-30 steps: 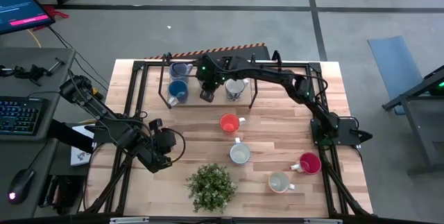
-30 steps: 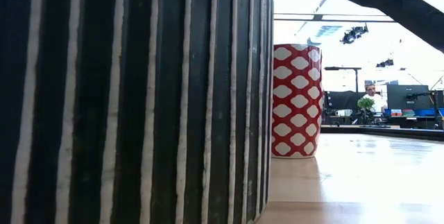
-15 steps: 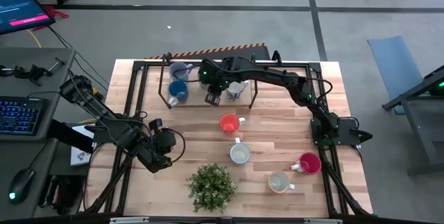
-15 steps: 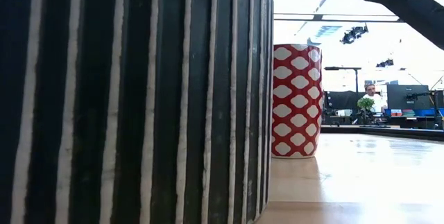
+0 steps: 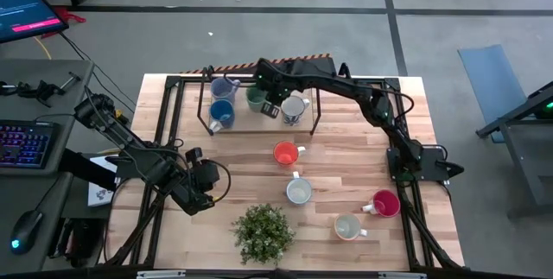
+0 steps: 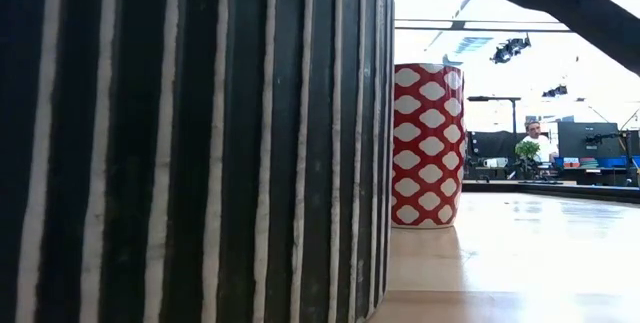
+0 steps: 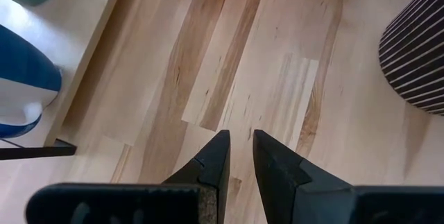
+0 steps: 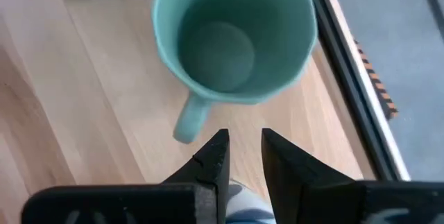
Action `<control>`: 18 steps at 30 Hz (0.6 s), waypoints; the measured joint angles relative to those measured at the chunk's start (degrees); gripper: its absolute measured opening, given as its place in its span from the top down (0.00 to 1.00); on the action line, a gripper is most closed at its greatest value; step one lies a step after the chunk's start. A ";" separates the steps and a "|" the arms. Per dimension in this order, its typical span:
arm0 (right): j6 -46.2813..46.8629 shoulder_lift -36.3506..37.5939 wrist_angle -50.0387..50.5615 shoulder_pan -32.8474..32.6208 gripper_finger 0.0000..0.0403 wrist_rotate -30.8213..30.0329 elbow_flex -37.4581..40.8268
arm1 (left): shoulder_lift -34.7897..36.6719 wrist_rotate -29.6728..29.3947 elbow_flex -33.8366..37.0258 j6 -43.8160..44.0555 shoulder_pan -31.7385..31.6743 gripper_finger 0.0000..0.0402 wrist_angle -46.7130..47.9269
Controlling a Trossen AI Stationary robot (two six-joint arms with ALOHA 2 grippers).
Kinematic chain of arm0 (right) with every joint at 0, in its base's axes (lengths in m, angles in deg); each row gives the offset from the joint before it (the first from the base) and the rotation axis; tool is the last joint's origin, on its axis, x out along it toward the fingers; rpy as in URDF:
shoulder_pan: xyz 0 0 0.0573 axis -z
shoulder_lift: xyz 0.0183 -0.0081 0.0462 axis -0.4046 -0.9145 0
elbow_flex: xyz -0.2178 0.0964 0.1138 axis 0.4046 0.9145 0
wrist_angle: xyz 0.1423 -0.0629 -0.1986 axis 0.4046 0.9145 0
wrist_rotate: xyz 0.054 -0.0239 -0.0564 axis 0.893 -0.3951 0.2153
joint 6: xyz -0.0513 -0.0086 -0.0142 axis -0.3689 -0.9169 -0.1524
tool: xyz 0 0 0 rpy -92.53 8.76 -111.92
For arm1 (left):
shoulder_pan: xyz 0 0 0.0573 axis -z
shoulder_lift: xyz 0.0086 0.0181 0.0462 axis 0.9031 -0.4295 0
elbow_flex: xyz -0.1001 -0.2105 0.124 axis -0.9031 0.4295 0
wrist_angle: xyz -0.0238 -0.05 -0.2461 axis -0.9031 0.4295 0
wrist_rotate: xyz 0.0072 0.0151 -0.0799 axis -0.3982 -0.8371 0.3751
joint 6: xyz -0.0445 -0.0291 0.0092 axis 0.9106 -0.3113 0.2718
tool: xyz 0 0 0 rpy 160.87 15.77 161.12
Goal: Place coffee mugs
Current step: Put the green mug on the shelf
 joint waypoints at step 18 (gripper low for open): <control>-1.46 -1.66 -7.03 1.10 0.85 3.67 3.00 | 0.00 -0.04 -0.01 0.02 -0.02 0.86 0.02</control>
